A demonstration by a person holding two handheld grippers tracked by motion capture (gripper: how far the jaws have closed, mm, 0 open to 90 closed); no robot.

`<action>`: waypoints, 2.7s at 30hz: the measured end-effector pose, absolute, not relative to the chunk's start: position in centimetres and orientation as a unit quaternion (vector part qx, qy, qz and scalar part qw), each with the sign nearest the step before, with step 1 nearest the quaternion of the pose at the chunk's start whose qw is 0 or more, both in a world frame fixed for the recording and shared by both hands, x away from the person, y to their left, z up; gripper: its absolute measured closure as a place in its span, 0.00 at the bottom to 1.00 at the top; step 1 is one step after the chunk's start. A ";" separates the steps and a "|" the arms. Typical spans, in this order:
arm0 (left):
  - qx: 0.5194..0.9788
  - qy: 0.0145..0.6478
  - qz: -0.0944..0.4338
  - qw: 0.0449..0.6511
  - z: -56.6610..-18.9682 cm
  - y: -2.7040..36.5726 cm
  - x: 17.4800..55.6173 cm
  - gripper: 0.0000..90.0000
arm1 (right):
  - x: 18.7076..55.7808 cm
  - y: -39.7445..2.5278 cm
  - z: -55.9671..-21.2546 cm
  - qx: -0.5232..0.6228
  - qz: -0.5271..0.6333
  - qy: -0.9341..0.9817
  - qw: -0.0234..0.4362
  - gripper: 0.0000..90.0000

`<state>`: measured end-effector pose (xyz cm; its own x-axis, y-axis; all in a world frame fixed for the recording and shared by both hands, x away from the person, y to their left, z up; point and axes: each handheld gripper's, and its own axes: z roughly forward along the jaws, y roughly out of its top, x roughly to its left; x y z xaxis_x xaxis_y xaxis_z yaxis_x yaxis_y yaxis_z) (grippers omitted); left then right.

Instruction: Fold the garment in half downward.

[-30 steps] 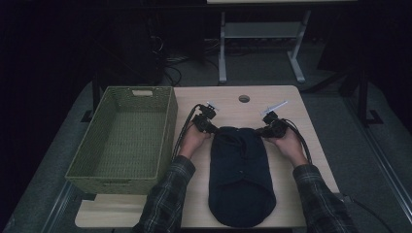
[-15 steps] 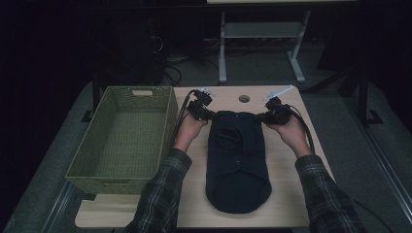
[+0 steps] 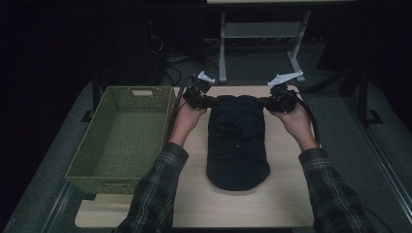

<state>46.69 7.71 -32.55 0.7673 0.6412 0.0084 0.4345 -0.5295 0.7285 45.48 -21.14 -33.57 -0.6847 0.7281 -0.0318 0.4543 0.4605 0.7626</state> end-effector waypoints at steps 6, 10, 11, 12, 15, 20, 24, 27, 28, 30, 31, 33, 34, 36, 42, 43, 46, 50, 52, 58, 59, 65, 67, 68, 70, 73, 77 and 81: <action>0.870 0.288 0.147 0.372 -33.1 7.9 43.9 0.90 | 42.7 -21.1 -34.6 0.336 0.397 0.833 0.189 0.89; 0.877 0.273 0.145 0.369 -33.9 7.9 41.9 0.89 | 40.9 -21.2 -35.6 0.325 0.400 0.836 0.191 0.88; 0.878 0.270 0.144 0.369 -34.0 8.0 41.5 0.89 | 40.5 -21.3 -35.9 0.324 0.402 0.835 0.190 0.88; 0.878 0.270 0.141 0.370 -34.2 8.0 41.2 0.89 | 40.0 -21.3 -36.1 0.323 0.406 0.835 0.186 0.88; 0.879 0.267 0.131 0.372 -34.8 8.2 40.4 0.89 | 39.0 -21.4 -36.6 0.318 0.406 0.837 0.184 0.88; 0.879 0.265 0.113 0.381 -35.2 8.4 39.6 0.89 | 38.0 -21.7 -37.4 0.313 0.406 0.841 0.176 0.88; 0.882 0.260 0.102 0.380 -35.4 8.5 39.0 0.89 | 37.2 -21.9 -37.6 0.312 0.410 0.841 0.167 0.87; 0.881 0.261 0.095 0.382 -35.6 8.6 38.5 0.89 | 36.7 -22.0 -37.7 0.311 0.412 0.841 0.161 0.87; 0.882 0.260 0.094 0.381 -35.6 8.6 38.3 0.89 | 36.5 -22.1 -37.8 0.309 0.413 0.842 0.159 0.87; 0.885 0.259 0.088 0.378 -35.7 8.7 38.0 0.89 | 36.1 -22.1 -38.0 0.309 0.413 0.843 0.153 0.86; 0.886 0.257 0.086 0.376 -35.7 8.7 37.8 0.89 | 35.9 -22.1 -38.0 0.307 0.414 0.843 0.154 0.86; 0.886 0.259 0.080 0.377 -35.9 8.8 37.6 0.89 | 35.5 -22.1 -38.1 0.306 0.414 0.844 0.150 0.86; 0.886 0.258 0.077 0.377 -36.0 8.8 37.5 0.89 | 35.3 -22.1 -38.2 0.305 0.414 0.844 0.149 0.86; 0.887 0.256 0.071 0.377 -36.2 8.9 37.2 0.89 | 34.9 -22.2 -38.3 0.307 0.416 0.844 0.143 0.86; 0.892 0.247 0.062 0.374 -36.7 9.2 36.0 0.89 | 33.8 -22.2 -38.7 0.302 0.417 0.847 0.131 0.84; 0.893 0.247 0.060 0.371 -36.7 9.2 35.8 0.89 | 33.6 -22.2 -38.8 0.302 0.417 0.847 0.129 0.84; 0.896 0.244 0.054 0.368 -37.0 9.2 35.3 0.89 | 32.8 -22.3 -39.1 0.299 0.420 0.848 0.124 0.83; 0.901 0.238 0.048 0.360 -37.5 9.3 34.6 0.89 | 31.9 -22.3 -39.7 0.298 0.418 0.850 0.119 0.83; 0.902 0.237 0.044 0.358 -37.9 9.3 34.2 0.89 | 31.5 -22.3 -40.0 0.296 0.418 0.851 0.117 0.83; 0.910 0.231 0.033 0.342 -38.9 9.1 32.9 0.89 | 29.9 -22.2 -41.1 0.294 0.412 0.856 0.104 0.82; 0.912 0.229 0.031 0.340 -39.1 9.1 32.6 0.89 | 29.7 -22.2 -41.3 0.292 0.411 0.857 0.103 0.82; 0.916 0.226 0.021 0.330 -40.1 9.2 31.5 0.89 | 28.3 -22.1 -42.4 0.284 0.408 0.863 0.086 0.81; 0.919 0.222 0.018 0.325 -40.4 9.3 31.2 0.89 | 27.8 -22.0 -42.7 0.282 0.406 0.865 0.082 0.81; 0.919 0.223 0.015 0.325 -40.6 9.3 30.9 0.89 | 27.6 -21.9 -43.0 0.280 0.405 0.867 0.080 0.80; 0.920 0.222 0.010 0.323 -41.0 9.3 30.5 0.89 | 27.3 -21.9 -43.3 0.279 0.399 0.870 0.078 0.79; 0.920 0.223 0.007 0.322 -41.5 9.3 29.9 0.89 | 26.8 -22.0 -43.8 0.283 0.399 0.870 0.066 0.78; 0.921 0.222 0.006 0.320 -41.5 9.4 29.3 0.89 | 26.1 -22.0 -44.1 0.279 0.400 0.871 0.062 0.75; 0.919 0.220 0.012 0.326 -40.8 9.7 28.9 0.84 | 25.6 -22.5 -43.7 0.280 0.405 0.868 0.062 0.68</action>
